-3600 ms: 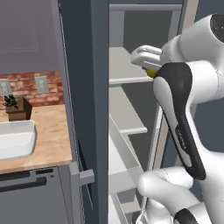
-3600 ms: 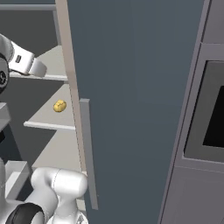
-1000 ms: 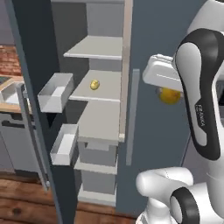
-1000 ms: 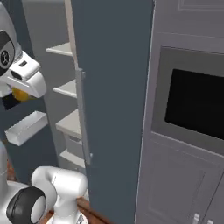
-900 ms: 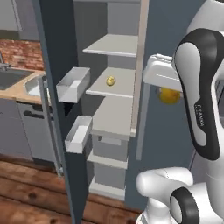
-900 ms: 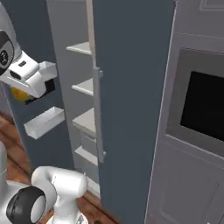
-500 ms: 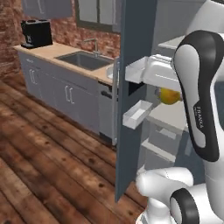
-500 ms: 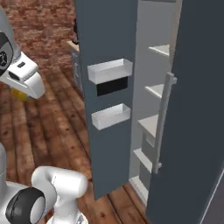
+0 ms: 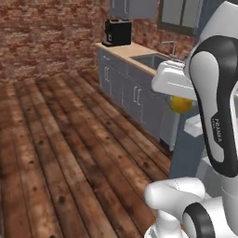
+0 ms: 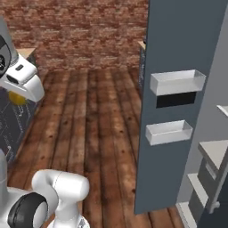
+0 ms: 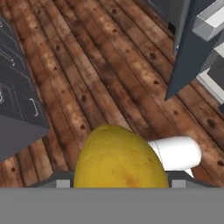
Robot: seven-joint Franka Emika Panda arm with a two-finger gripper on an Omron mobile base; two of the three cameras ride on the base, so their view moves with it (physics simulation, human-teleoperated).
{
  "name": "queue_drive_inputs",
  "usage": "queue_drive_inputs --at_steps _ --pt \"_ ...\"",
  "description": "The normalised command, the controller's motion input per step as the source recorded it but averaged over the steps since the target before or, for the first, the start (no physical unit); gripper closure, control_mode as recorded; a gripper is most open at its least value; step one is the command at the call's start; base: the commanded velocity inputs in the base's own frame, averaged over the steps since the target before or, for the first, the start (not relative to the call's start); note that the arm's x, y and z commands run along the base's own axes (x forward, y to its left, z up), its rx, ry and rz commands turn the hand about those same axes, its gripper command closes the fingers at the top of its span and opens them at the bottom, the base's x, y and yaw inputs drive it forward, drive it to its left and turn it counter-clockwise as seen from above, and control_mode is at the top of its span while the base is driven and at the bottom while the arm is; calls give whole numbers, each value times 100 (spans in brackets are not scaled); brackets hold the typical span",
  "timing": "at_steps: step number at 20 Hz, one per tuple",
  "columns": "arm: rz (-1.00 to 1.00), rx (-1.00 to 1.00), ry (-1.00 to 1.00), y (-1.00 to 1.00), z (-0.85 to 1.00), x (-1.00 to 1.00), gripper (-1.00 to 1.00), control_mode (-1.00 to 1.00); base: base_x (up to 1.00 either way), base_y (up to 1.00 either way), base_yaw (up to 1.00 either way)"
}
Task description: Take the lemon and potato out of the freezer and place them in the tupperware container on the counter. Then put the tupperware containing the vegetables back in the freezer.
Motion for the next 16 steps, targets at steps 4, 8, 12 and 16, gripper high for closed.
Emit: queue_drive_inputs --at_steps 4,8,12,16 --pt "0 0 0 0 0 0 100 100 97 40 4" --pt "0 0 0 0 0 0 100 100 100 32 -7" --pt "0 0 0 0 0 0 100 100 100 41 -16" --pt "0 0 0 0 0 0 100 100 100 42 -29"
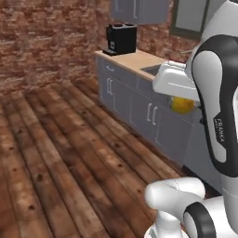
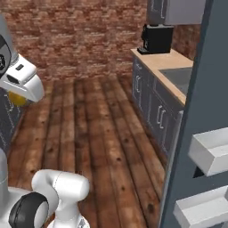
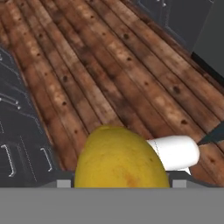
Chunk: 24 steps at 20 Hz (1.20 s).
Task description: Take the lemon and potato out of the freezer and place them in the tupperware container on the counter. Then put the tupperware containing the vegetables back in the freezer.
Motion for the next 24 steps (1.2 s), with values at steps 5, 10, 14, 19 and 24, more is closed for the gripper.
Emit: queue_drive_inputs --at_steps 5,10,14,19,24 --pt "0 0 0 0 0 0 100 100 89 33 -51" --pt "0 0 0 0 0 0 100 100 75 25 -57" --pt "0 0 0 0 0 0 100 100 76 8 -55" --pt "0 0 0 0 0 0 100 100 83 0 -52" --pt "0 0 0 0 0 0 100 100 85 -2 -47"
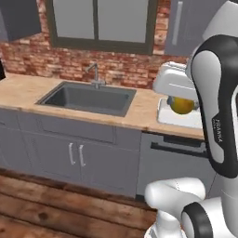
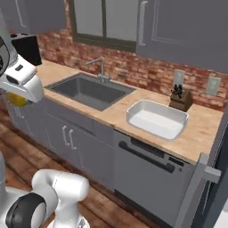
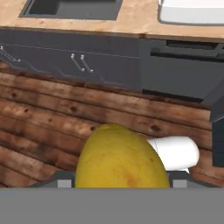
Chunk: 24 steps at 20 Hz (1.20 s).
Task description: Take the lemon and potato out of the freezer and place them in the tupperware container on the counter. Then put the tupperware containing the vegetables back in the freezer.
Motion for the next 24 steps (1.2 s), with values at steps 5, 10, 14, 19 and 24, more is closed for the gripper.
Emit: queue_drive_inputs --at_steps 5,10,14,19,24 --pt "0 0 0 0 0 0 100 100 75 -14 -38" --pt "0 0 0 0 0 0 100 100 65 -16 -34" --pt "0 0 0 0 0 0 100 100 65 -2 -35" --pt "0 0 0 0 0 0 100 100 44 0 -39" --pt "-15 0 2 0 -20 22 100 -100 24 0 -24"
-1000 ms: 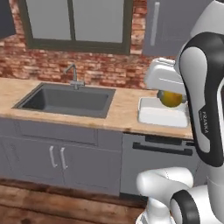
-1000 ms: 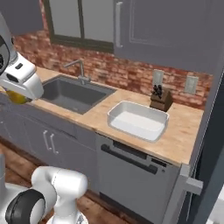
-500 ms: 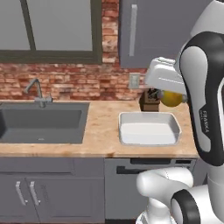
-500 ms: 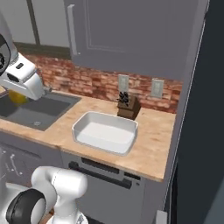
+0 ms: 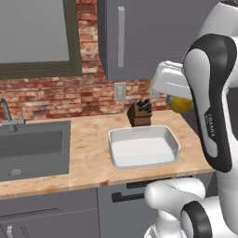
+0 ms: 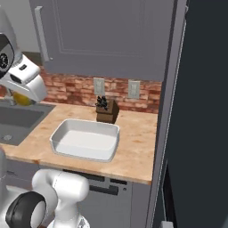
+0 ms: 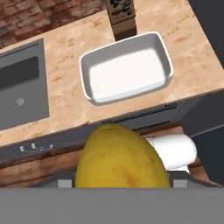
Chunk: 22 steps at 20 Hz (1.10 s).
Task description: Take the lemon and potato out of the freezer and place them in the tupperware container on the counter. Then put the tupperware containing the vegetables back in the freezer.
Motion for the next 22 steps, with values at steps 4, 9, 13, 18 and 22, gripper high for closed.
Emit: queue_drive_inputs --at_steps 4,9,13,18,22 --pt "-22 0 4 0 -59 86 100 -100 0 0 0" --pt "-2 0 1 0 -82 98 100 -100 0 0 0" --pt "0 0 6 0 -99 100 100 -100 0 0 0" --pt "1 0 8 0 -100 95 100 -100 0 0 0" --pt "2 0 3 0 -89 84 100 -100 0 0 0"
